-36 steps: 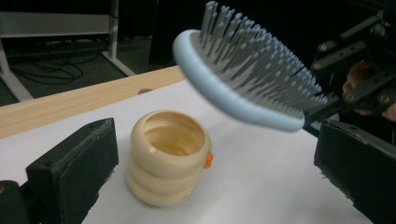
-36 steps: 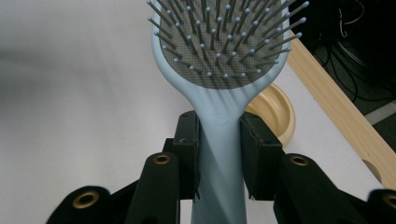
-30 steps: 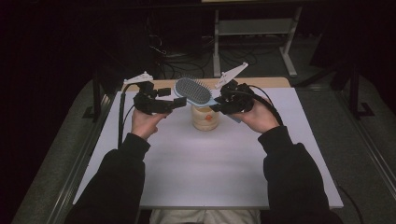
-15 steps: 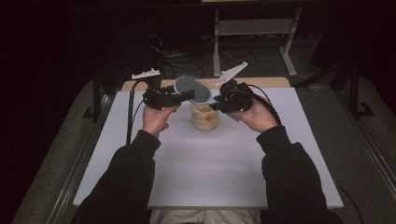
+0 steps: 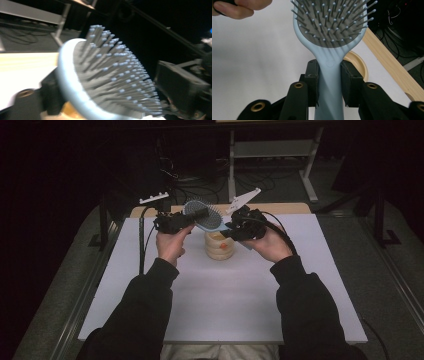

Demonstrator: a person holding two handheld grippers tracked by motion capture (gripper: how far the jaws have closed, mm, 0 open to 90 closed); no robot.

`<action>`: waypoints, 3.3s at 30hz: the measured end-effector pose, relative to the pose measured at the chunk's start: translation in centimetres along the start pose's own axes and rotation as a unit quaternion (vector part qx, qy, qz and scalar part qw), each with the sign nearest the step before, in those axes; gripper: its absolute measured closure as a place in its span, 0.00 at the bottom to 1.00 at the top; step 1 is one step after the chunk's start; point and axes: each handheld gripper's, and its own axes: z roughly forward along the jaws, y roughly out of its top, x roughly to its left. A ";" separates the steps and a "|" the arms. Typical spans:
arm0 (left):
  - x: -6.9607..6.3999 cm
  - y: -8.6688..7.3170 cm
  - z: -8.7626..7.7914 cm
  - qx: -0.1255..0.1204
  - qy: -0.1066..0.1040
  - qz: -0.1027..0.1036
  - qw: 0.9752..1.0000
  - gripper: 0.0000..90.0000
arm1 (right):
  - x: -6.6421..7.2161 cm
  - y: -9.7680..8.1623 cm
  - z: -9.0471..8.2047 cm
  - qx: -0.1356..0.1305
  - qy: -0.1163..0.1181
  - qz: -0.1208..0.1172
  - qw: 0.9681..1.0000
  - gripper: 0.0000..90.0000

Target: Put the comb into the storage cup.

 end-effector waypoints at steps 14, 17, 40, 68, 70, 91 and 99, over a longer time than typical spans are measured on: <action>0.3 0.1 -0.1 -0.039 -0.021 -0.065 0.997 0.45 | 0.1 0.2 -0.1 -0.010 -0.012 -0.003 1.000 0.76; 0.5 0.0 0.0 -0.037 -0.025 -0.076 0.996 0.48 | 0.0 0.1 0.1 -0.007 -0.014 -0.005 1.000 0.76; -2.6 1.1 0.4 0.027 -0.020 0.061 0.998 0.62 | -0.5 -0.4 2.2 0.005 0.012 0.036 0.999 0.59; -3.2 4.2 -0.7 0.031 -0.007 0.125 0.992 0.62 | -1.9 -7.1 -0.2 -0.033 -0.004 0.120 0.992 0.00; -3.2 4.5 -0.8 0.031 -0.009 0.125 0.992 0.62 | -2.0 -7.8 -0.5 -0.040 -0.004 0.126 0.991 0.00; -3.4 8.0 -2.2 0.009 0.003 0.136 0.991 0.62 | -1.4 -12.4 -2.4 -0.073 -0.031 0.148 0.986 0.00; -3.1 9.1 -2.3 0.003 0.017 0.137 0.990 0.62 | -1.1 -14.0 -2.9 -0.079 -0.034 0.156 0.984 0.00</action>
